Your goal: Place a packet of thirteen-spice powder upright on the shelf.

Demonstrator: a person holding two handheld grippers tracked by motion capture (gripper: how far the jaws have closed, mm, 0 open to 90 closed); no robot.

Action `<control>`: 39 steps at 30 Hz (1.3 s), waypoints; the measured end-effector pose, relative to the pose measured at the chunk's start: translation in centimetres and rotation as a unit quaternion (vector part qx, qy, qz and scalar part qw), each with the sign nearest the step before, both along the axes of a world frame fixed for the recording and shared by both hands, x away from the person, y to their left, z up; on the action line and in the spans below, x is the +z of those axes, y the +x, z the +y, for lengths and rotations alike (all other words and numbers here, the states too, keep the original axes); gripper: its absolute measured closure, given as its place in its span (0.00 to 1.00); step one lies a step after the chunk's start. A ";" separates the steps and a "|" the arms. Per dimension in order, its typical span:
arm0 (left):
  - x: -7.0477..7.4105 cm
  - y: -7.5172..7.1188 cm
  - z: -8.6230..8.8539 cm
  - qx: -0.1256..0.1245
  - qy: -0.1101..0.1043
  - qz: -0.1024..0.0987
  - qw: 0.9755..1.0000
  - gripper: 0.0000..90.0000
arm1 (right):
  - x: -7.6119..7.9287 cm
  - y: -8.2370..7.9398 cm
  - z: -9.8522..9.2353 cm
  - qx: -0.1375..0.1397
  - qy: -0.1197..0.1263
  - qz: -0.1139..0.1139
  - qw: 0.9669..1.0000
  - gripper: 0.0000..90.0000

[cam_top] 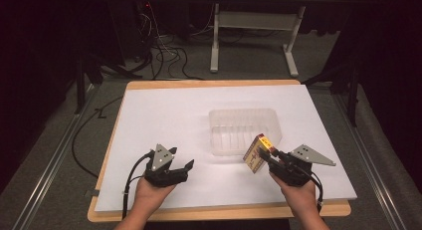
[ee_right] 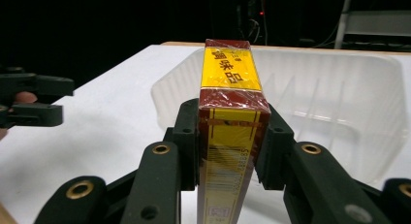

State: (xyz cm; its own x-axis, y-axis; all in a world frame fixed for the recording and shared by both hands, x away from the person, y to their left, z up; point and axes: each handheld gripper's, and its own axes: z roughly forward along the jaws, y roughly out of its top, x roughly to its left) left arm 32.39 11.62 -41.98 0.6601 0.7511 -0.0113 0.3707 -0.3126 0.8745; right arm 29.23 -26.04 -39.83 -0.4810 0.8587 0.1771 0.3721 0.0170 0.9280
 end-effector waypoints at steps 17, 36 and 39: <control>-0.4 -0.3 2.0 0.020 -0.015 -0.006 1.000 0.33 | 3.2 1.7 0.2 -0.089 0.010 -0.042 0.995 0.76; -0.4 -0.6 1.5 0.008 -0.008 -0.007 1.000 0.33 | 2.4 7.1 3.0 -0.174 -0.042 -0.039 0.983 0.76; -0.5 -0.6 1.5 0.007 -0.007 -0.006 1.000 0.33 | 2.1 7.7 3.3 -0.182 -0.048 -0.036 0.981 0.76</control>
State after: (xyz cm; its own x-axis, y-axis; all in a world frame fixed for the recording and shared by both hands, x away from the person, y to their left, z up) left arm 31.78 13.11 -42.45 0.6495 0.7603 -0.0140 0.3652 -0.2957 0.8827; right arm 36.90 -22.76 -37.72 -0.1468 0.9872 0.0627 0.3025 -0.0155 0.9530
